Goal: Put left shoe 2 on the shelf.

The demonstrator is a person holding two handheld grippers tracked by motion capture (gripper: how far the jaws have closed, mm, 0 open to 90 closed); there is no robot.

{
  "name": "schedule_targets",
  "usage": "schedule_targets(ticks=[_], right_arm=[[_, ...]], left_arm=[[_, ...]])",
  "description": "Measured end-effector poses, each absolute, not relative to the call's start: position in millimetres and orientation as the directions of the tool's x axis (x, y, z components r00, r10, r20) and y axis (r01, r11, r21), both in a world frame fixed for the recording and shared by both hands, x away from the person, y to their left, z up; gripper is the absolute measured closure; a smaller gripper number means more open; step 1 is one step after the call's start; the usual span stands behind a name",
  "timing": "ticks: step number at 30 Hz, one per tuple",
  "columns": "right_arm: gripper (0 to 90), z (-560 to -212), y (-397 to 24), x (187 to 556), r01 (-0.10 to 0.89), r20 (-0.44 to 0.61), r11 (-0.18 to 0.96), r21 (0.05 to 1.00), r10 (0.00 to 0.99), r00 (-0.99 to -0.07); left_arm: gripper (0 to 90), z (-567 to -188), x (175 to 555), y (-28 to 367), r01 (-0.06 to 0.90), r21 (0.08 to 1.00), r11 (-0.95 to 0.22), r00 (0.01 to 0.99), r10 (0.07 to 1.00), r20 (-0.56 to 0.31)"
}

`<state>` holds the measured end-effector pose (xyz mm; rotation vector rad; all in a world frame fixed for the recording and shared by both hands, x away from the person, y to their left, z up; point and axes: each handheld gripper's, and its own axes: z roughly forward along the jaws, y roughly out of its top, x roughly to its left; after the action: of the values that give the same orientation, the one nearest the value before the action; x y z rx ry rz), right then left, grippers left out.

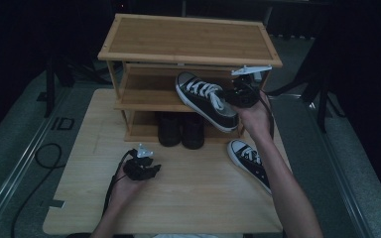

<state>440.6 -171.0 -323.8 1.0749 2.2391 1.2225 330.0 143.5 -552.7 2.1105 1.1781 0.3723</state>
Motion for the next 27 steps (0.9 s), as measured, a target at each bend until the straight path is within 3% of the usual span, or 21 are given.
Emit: schedule_targets(ticks=[6, 11, 14, 20, 27], right_arm=[[87.4, -327.6, -163.2, 438.7, 0.428, -0.024, 0.358, 0.83, 0.79, -0.613], [67.1, -330.3, -170.9, 440.6, 0.427, 0.026, 0.308, 0.85, 0.786, -0.618], [59.7, -329.4, -170.2, 439.4, 0.404, -0.004, 0.319, 0.857, 0.789, -0.614], [52.1, -327.9, -169.4, 437.6, 0.39, 0.012, 0.284, 0.876, 0.795, -0.607], [50.6, -325.8, -166.5, 438.2, 0.394, 0.035, 0.253, 0.883, 0.804, -0.594]], left_arm=[[57.6, -552.8, 330.0, 143.5, 0.637, 0.683, -0.358, 0.55, 0.832, -0.077], [57.5, -552.7, 329.8, 143.1, 0.636, 0.683, -0.36, 0.55, 0.832, -0.073], [57.5, -552.7, 329.9, 143.2, 0.636, 0.682, -0.36, 0.55, 0.832, -0.074], [57.6, -552.7, 329.9, 143.0, 0.635, 0.683, -0.361, 0.55, 0.832, -0.072], [57.5, -552.7, 329.7, 142.4, 0.635, 0.682, -0.363, 0.55, 0.832, -0.068]])
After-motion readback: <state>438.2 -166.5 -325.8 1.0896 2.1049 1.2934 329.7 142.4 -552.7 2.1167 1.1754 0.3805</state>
